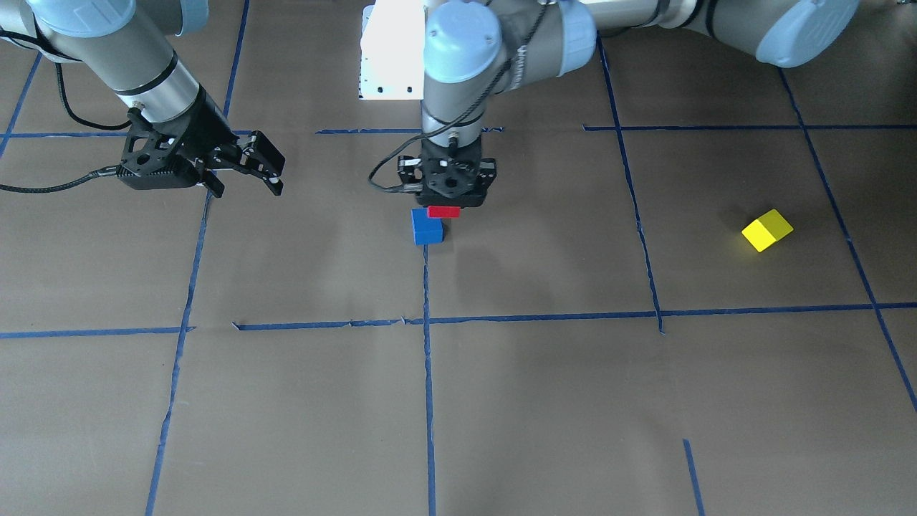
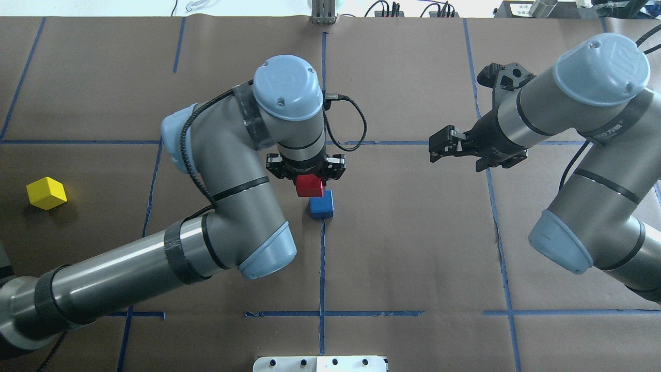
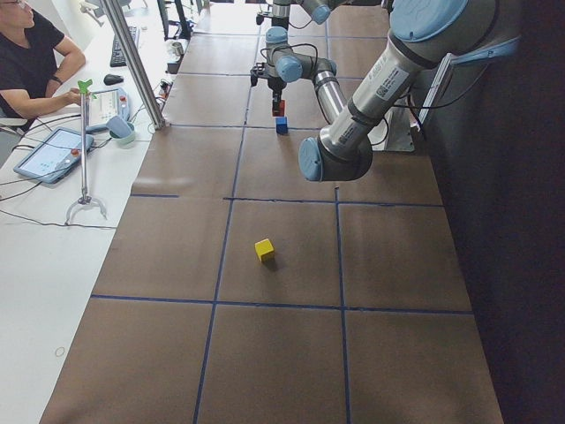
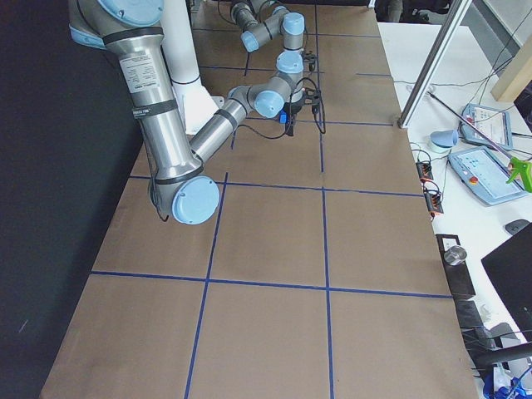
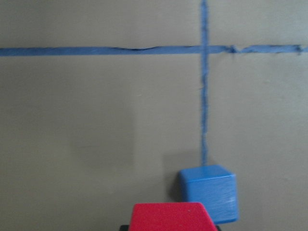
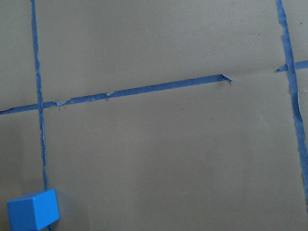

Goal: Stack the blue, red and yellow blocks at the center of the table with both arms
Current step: 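Carry the red cube with the left gripper above the blue cube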

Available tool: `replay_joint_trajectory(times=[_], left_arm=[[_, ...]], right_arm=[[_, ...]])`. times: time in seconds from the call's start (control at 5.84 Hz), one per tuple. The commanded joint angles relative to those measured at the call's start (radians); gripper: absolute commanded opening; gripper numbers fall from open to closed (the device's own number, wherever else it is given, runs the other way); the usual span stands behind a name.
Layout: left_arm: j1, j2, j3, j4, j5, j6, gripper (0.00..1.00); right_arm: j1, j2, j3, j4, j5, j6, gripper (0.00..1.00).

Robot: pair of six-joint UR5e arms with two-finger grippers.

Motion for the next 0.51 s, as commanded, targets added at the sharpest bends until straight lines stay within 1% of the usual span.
replay_joint_trajectory(times=[0.0,0.17,0.34], left_arm=[[0.004,-0.034,0.086,-0.010,0.009,0.017,0.00],[0.010,-0.034,0.115,-0.035,0.007,0.010,0.00],[0.030,-0.032,0.115,-0.035,0.016,-0.006,0.00]], right_arm=[[0.007,-0.012,0.001,0.000,-0.005,0.000,1.00],[0.005,-0.010,-0.001,0.000,-0.005,0.000,1.00],[0.002,-0.009,-0.001,0.000,-0.007,0.000,1.00]])
